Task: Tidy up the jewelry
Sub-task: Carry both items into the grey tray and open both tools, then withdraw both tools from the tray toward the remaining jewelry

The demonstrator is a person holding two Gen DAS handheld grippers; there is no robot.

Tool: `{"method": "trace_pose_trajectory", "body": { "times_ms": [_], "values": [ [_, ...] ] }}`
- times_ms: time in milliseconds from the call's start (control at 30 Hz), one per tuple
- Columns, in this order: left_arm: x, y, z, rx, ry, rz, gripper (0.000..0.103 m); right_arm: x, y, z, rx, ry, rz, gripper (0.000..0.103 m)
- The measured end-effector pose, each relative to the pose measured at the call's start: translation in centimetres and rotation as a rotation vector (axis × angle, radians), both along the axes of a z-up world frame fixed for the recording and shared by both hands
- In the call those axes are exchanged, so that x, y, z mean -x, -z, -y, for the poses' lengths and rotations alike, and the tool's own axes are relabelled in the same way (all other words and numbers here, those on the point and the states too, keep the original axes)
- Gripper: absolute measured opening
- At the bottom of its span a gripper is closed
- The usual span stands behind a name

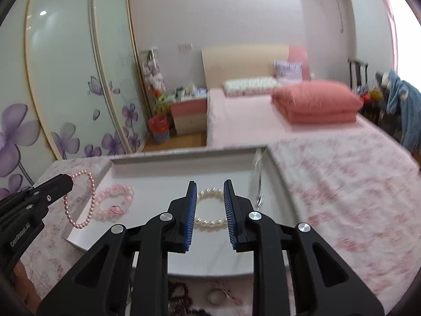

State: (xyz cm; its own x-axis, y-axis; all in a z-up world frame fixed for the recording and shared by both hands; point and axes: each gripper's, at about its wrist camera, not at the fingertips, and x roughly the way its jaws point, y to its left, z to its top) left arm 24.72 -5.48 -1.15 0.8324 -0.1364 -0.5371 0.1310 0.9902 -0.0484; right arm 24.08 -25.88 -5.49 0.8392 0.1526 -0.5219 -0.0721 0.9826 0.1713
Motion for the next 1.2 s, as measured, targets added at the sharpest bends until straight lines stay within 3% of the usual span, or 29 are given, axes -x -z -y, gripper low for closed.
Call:
{"method": "trace_pose_trajectory", "body": {
  "times_ms": [133, 300, 467, 633, 700, 833, 1200],
  "values": [
    [-1.9, 1.9, 0.2, -0.002, 0.003, -0.05, 0.006, -1.1, 1.7, 1.0, -0.113, -0.019, -0.072, 0.024],
    [-3.0, 3.6, -0.2, -0.007, -0.005, -0.086, 0.006, 1.1, -0.4, 4.2, -0.165, 0.033, 0.012, 0.041],
    [-2.9, 4.2, -0.5, -0.016, -0.008, -0.086, 0.007, 2.7, -2.1, 7.8, -0.149, 0.133, 0.078, 0.044],
    [-2.9, 4.4, -0.2, -0.023, 0.001, -0.084, 0.007, 2.6, -1.6, 11.2, -0.174, 0.239, 0.059, 0.044],
    [-3.0, 4.5, 0.0, -0.024, 0.006, -0.088, 0.008, 2.5, -1.3, 11.3, -0.179, 0.231, 0.048, 0.044],
    [-2.6, 3.9, -0.3, -0.027, -0.005, -0.073, 0.023, 2.7, -1.2, 9.9, -0.134, 0.188, 0.045, 0.044],
    [2.7, 1.1, -5.1, -0.008, -0.084, -0.034, 0.033, 6.6, -1.1, 6.8, -0.066, 0.064, -0.006, 0.044]
  ]
}}
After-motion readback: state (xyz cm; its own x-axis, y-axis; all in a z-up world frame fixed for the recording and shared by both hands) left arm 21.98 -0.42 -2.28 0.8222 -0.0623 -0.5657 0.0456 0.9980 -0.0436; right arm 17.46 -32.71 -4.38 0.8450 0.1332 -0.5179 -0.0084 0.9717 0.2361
